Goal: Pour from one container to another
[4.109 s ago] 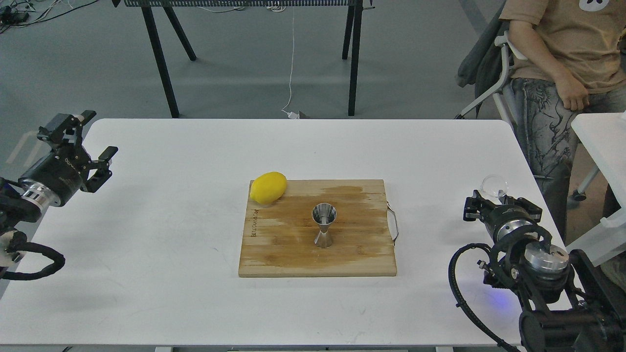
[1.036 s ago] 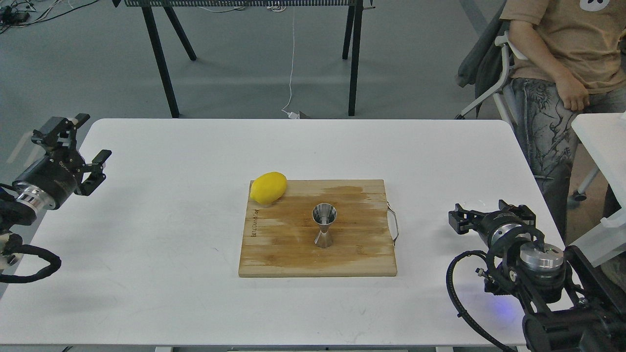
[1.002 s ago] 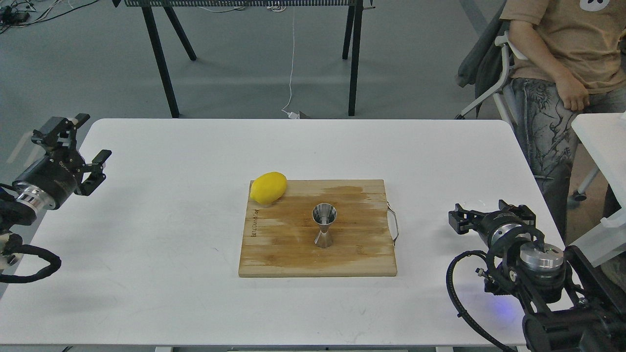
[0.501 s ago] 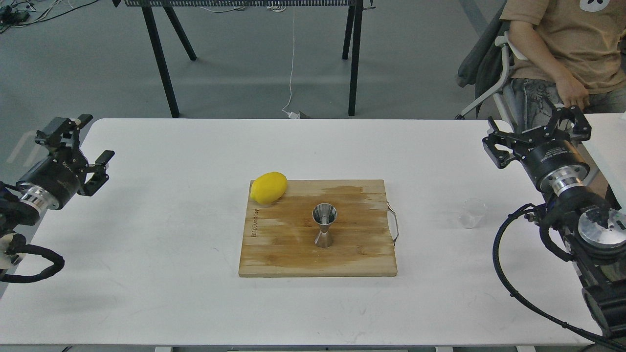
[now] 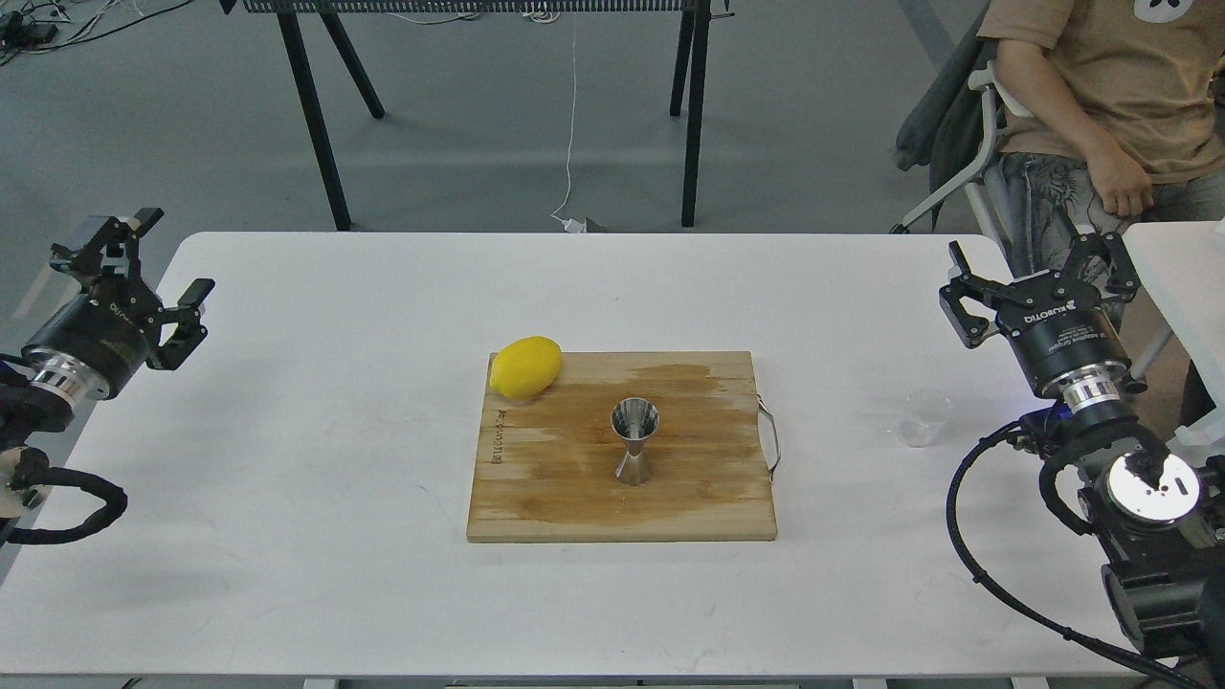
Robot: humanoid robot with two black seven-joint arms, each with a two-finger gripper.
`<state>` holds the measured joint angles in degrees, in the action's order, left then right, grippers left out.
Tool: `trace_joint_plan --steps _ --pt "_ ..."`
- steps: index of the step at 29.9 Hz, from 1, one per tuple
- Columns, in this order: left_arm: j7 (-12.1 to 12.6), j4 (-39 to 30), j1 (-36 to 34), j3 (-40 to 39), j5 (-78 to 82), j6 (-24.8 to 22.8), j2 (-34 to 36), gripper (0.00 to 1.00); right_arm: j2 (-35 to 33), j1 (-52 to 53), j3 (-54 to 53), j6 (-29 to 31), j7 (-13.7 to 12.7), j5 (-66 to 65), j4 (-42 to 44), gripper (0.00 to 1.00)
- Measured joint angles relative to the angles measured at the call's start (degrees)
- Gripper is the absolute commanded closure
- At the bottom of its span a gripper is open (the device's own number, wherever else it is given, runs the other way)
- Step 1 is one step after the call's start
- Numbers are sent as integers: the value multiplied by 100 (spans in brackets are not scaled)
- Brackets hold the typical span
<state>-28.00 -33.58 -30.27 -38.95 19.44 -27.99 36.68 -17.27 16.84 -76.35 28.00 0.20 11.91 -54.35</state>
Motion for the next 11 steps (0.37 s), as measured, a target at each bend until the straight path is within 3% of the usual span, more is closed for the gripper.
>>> trace_joint_plan --steps 11 --pt "0 -8 30 -7 -9 0 -36 4 12 10 -113 0 32 23 -25 3"
